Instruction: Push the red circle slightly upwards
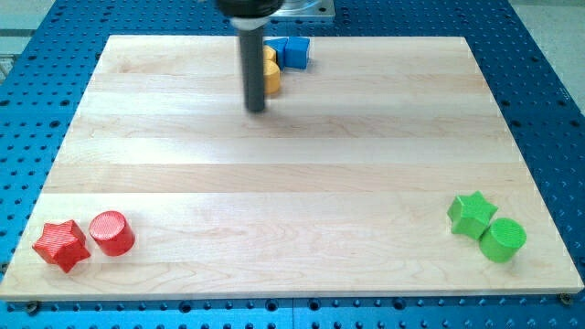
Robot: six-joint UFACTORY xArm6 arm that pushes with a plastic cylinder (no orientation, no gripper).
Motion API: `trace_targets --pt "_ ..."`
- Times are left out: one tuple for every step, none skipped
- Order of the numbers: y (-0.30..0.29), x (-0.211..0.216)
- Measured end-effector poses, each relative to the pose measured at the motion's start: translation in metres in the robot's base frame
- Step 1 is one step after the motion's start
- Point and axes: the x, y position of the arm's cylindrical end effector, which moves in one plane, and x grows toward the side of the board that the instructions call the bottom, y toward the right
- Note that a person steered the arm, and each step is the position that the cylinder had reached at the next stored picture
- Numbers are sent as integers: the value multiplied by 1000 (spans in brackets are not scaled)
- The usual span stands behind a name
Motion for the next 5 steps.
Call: trace_targets --pt "-5 -19" --pt "7 52" --pt "-19 171" --pt "-93 248" --pt "-113 250"
